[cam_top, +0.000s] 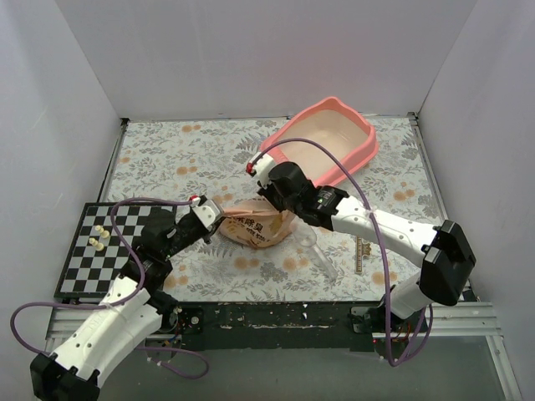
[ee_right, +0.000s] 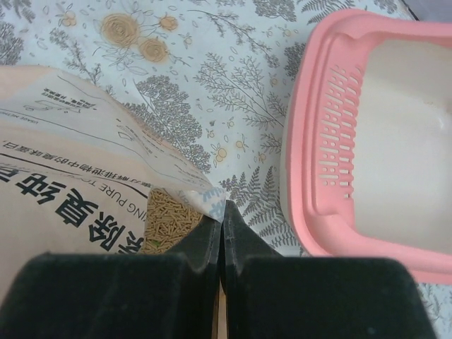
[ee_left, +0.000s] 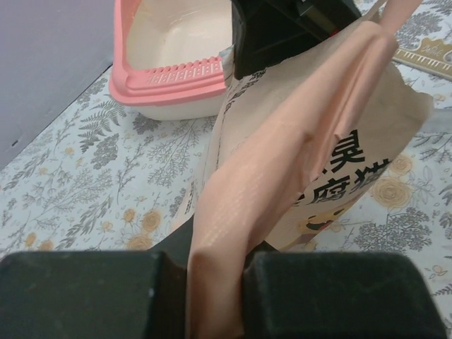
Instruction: Fill the litter box with clean litter
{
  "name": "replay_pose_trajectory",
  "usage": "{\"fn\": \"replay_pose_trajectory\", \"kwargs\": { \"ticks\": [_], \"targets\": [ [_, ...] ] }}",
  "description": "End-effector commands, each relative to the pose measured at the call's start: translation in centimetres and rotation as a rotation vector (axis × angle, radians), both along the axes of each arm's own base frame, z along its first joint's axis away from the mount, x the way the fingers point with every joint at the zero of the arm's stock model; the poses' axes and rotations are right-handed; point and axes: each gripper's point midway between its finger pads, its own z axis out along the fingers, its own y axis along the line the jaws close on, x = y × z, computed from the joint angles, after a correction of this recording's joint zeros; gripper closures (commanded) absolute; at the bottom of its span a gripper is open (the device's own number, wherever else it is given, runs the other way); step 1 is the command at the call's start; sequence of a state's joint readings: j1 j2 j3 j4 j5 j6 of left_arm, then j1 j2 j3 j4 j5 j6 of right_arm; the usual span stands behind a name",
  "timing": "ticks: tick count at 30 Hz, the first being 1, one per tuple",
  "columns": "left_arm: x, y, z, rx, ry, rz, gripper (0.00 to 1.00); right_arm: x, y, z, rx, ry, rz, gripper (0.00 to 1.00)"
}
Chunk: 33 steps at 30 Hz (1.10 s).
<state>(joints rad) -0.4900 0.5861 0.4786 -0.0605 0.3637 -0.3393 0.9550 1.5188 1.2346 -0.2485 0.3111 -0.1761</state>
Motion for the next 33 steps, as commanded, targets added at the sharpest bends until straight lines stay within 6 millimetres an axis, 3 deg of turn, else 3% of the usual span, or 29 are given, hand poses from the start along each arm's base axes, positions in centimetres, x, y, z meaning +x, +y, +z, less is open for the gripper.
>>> {"fn": "replay_pose_trajectory", "kwargs": {
  "ticks": [1, 5, 16, 18, 20, 25, 28, 30, 31, 32, 33],
  "targets": [
    [1.9, 1.7, 6.3, -0.015, -0.214, 0.088, 1.0, 4.5, -5.0, 8.7, 0.226, -0.236, -0.397, 0.99],
    [2.5, 2.4, 6.3, -0.023, -0.218, 0.125, 1.0, 4.8, -3.8, 10.1, 0.294, -0.218, -0.4, 0.99],
    [3.8, 4.8, 8.5, -0.032, -0.259, 0.242, 1.0, 6.0, 3.0, 13.1, 0.339, -0.159, -0.322, 0.99],
    [3.9, 5.0, 8.7, -0.034, -0.26, 0.256, 1.0, 5.8, 3.5, 12.9, 0.338, -0.144, -0.323, 0.99],
    [3.9, 5.2, 8.6, -0.041, -0.265, 0.262, 1.0, 5.4, 3.4, 11.4, 0.321, -0.121, -0.322, 0.99],
    [3.5, 4.9, 7.2, -0.072, -0.239, 0.244, 1.0, 4.4, 1.5, 7.8, 0.275, -0.085, -0.316, 0.99],
    [3.3, 4.9, 6.5, -0.088, -0.232, 0.247, 1.0, 3.8, 0.8, 7.5, 0.276, -0.041, -0.278, 0.99],
    [3.3, 5.1, 6.1, -0.104, -0.227, 0.26, 1.0, 3.3, -0.1, 8.8, 0.287, -0.044, -0.27, 0.84],
    [3.2, 5.1, 5.6, -0.103, -0.219, 0.263, 1.0, 3.0, -0.6, 9.3, 0.288, -0.047, -0.267, 0.74],
    [3.2, 5.2, 5.4, -0.104, -0.217, 0.267, 1.0, 2.7, -1.1, 10.3, 0.302, -0.054, -0.264, 0.57],
    [3.1, 5.2, 5.1, -0.103, -0.213, 0.266, 1.0, 2.3, -1.7, 11.1, 0.307, -0.058, -0.265, 0.5]
  ]
}}
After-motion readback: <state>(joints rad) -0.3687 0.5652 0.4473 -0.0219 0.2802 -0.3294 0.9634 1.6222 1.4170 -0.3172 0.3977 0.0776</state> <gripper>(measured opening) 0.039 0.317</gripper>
